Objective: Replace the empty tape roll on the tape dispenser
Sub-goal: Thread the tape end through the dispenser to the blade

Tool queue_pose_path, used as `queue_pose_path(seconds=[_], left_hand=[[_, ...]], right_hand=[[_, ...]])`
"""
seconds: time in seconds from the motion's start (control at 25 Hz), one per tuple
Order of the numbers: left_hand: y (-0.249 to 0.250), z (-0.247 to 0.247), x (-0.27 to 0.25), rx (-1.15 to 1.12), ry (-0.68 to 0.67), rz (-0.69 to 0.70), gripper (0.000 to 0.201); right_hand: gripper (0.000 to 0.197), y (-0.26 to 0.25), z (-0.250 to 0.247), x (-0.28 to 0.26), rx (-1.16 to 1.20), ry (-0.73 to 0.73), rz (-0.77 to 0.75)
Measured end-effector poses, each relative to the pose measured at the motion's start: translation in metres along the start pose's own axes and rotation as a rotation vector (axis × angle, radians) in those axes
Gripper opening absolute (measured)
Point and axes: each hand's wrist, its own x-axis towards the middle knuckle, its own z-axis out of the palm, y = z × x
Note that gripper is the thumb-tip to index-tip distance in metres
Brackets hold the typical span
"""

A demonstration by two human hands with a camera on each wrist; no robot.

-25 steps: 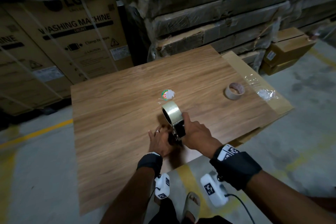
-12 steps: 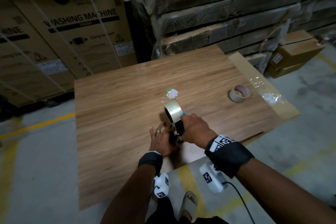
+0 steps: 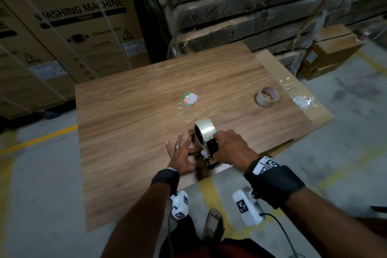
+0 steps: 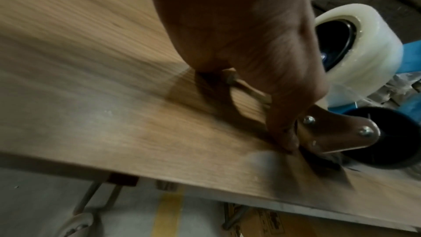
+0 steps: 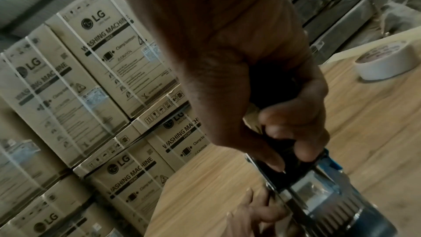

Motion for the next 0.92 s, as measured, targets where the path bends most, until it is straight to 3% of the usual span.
queue_pose_path(seconds=[0.24,0.4,0.52,0.72,0.92], left_hand=[[0.004,-0.009,-0.007,-0.060,0.018,-0.042,0.112],[0.005,-0.013,-0.005,-0.059,0.004,-0.061,0.120],[0.004,-0.017,-0.003,-0.058,-0.010,-0.082,0.114],[0.012,-0.037,-0.006,-0.116,0.026,-0.124,0.082],[0.008,-0.048,-0.003,-0.361,0.135,-0.183,0.060]], right_hand=[[0.058,0.014,0.002,-0.005,0.102,0.028,0.019],[0.060,0.022,-0.003,-0.003,0.158,0.054,0.008],[0.057,0.029,-0.007,-0.002,0.206,0.054,0.000],[0.040,0.036,-0.015,-0.002,0.302,0.095,-0.027],[0.050,0.044,-0.025,0.004,0.501,0.161,-0.033]])
